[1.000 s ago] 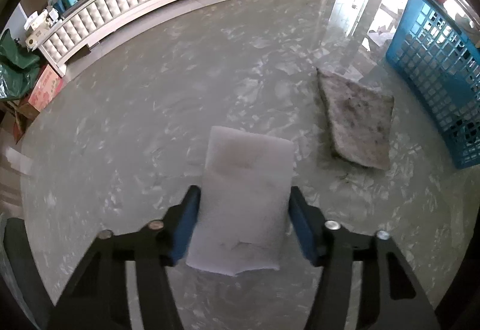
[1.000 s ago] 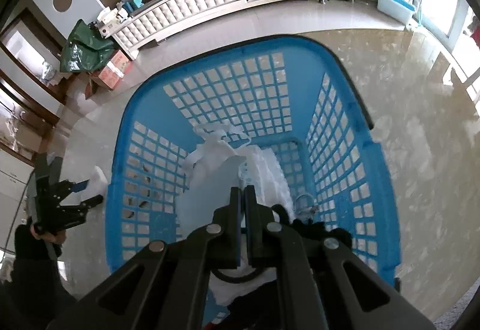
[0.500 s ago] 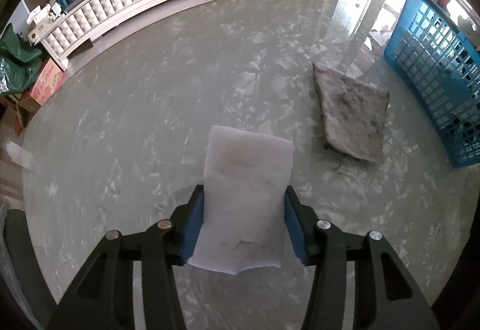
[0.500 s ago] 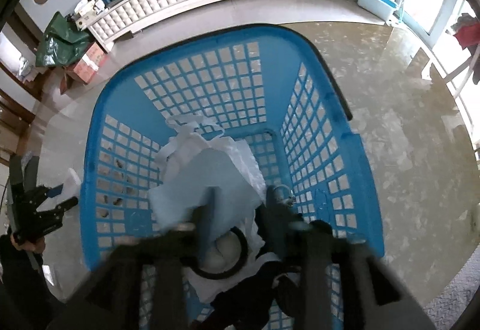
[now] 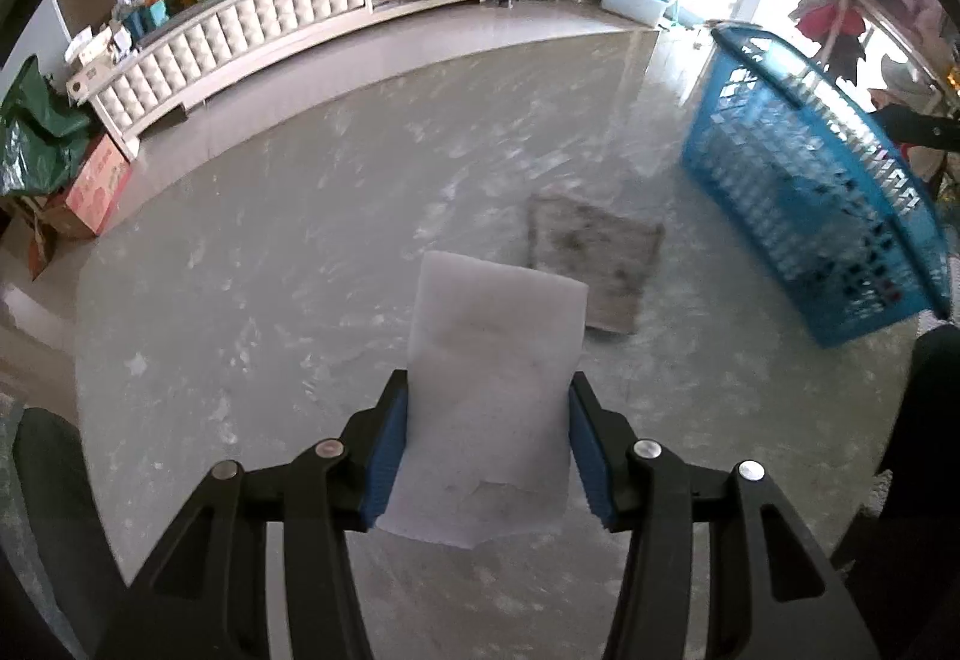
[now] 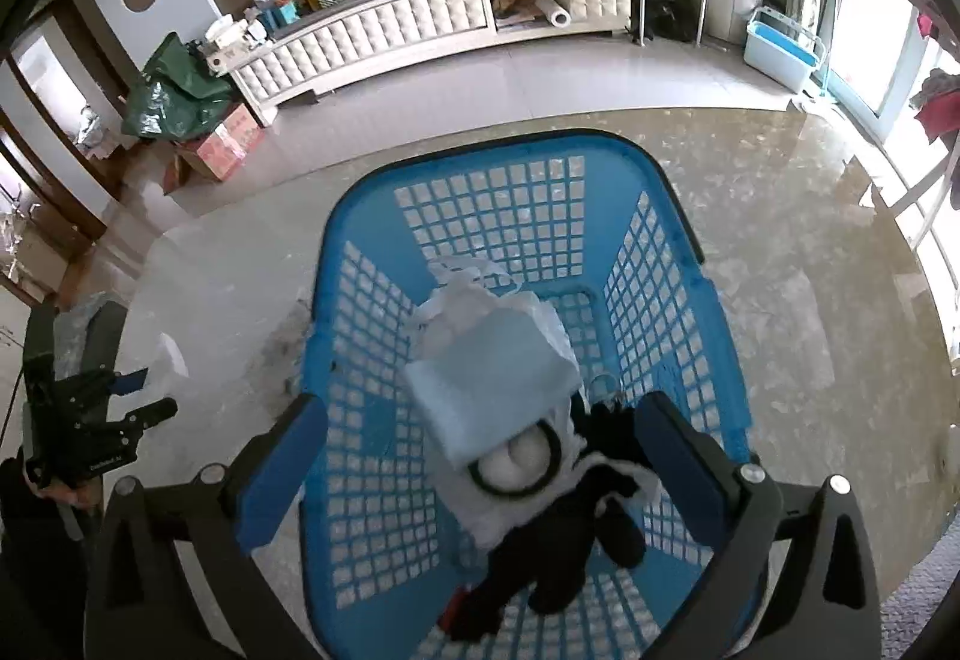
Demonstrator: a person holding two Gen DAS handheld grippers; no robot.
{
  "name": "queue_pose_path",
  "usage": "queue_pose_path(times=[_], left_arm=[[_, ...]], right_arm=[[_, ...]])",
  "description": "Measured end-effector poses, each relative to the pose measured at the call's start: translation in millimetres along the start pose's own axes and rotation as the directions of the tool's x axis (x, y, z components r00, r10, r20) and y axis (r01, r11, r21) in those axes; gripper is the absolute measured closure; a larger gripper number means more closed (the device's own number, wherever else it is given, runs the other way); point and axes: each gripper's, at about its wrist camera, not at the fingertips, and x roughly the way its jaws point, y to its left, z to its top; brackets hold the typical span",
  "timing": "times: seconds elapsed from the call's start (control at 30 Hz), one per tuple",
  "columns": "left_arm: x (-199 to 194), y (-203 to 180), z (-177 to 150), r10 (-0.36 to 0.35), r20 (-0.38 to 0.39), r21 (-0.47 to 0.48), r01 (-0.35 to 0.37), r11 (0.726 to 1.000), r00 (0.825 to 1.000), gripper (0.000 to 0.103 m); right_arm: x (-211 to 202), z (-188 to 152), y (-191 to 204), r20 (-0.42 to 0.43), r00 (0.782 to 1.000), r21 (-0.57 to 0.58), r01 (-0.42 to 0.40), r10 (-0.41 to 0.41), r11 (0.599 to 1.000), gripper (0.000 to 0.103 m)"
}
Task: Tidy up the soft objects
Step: 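Carry the white foam pad with the left gripper over the basket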
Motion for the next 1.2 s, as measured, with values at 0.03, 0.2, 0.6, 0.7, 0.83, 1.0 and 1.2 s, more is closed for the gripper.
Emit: queue_pose_path(times=[0.03, 0.2, 0.6, 0.7, 0.83, 1.0, 1.2], left_arm=[[-6.4, -3.4, 0.6, -0.005, 0.008, 0.000, 0.005, 1.000, 1.000, 0.055], [-45.3, -29.3, 0.7, -0.013, 0.050, 0.013, 0.013, 1.000, 0.999, 0.055], [-117.3, -102.0, 7.8, -0.024, 0.136, 0.061, 0.016, 0.998, 0.990, 0.055], [-122.3, -121.7, 15.2, -0.030, 0.135, 0.077, 0.020, 0.997, 0.990, 0.055], [-128.3, -149.5, 24.4, -0.043, 0.144, 0.103, 0.028, 0.994, 0.989, 0.055], [-130.3, -183.1, 38.0, -0.066, 0.148, 0.139, 0.046, 0.989, 0.987, 0.055], [-121.1, -217.8, 52.9, -0.087, 0.136, 0.184, 0.061, 0.981, 0.987, 0.055]], right_arm=[[-4.8, -3.7, 0.0, 0.005, 1.000, -0.004, 0.002, -0.002, 1.000, 0.000], [-19.4, -22.3, -4.4, 0.020, 0.999, -0.021, 0.029, -0.028, 0.999, 0.000], [-55.2, -40.0, -9.1, 0.103, 0.994, -0.020, 0.046, -0.043, 0.999, 0.000], [-59.7, -45.5, -10.5, 0.115, 0.992, -0.037, 0.046, -0.042, 0.998, 0.000], [-61.3, -55.6, -14.5, 0.119, 0.992, -0.060, 0.049, -0.041, 0.997, 0.000], [-60.2, -60.7, -20.6, 0.125, 0.991, -0.065, 0.047, -0.038, 0.997, 0.000], [-60.8, -62.7, -33.5, 0.120, 0.992, -0.072, 0.035, -0.026, 0.997, 0.000]])
